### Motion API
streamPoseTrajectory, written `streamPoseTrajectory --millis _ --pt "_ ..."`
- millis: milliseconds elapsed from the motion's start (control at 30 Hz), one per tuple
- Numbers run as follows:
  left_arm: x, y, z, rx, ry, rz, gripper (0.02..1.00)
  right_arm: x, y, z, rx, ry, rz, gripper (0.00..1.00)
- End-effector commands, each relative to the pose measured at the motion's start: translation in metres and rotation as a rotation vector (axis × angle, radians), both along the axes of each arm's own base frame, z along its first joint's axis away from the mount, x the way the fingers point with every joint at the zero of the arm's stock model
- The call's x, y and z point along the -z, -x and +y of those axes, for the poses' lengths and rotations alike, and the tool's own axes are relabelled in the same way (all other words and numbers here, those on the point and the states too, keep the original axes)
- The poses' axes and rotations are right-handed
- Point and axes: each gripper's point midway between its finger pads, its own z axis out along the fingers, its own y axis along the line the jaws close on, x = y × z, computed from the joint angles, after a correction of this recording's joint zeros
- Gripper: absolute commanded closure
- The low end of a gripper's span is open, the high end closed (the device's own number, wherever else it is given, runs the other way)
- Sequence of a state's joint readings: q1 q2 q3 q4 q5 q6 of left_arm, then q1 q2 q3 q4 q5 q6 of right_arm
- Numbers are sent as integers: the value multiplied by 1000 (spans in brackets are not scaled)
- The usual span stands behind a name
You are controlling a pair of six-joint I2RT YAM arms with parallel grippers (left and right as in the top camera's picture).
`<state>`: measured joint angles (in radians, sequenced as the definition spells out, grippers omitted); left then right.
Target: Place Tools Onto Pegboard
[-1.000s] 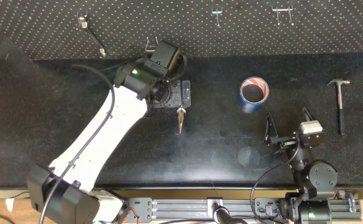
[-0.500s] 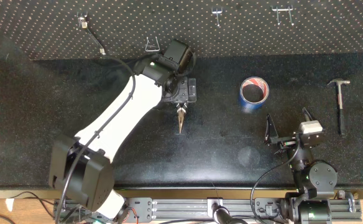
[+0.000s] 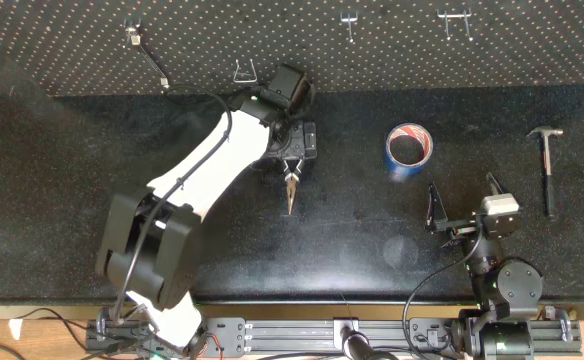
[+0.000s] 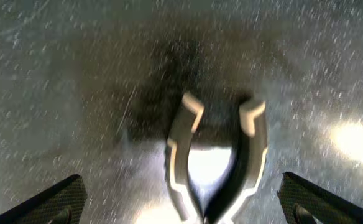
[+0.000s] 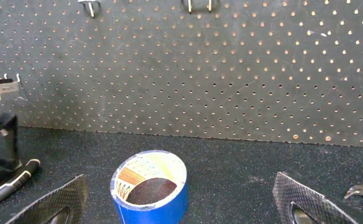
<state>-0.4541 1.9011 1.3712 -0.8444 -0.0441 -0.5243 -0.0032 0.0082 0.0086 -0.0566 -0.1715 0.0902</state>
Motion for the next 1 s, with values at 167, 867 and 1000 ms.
streamPoseTrajectory --millis 167,867,1000 --pt "23 -1 -10 18 34 35 20 1 1 2 -10 -10 1 23" --pt "33 4 -13 41 -15 46 20 1 1 2 -10 -10 1 23" --pt "34 5 -8 37 -39 46 20 1 1 2 -10 -10 1 23"
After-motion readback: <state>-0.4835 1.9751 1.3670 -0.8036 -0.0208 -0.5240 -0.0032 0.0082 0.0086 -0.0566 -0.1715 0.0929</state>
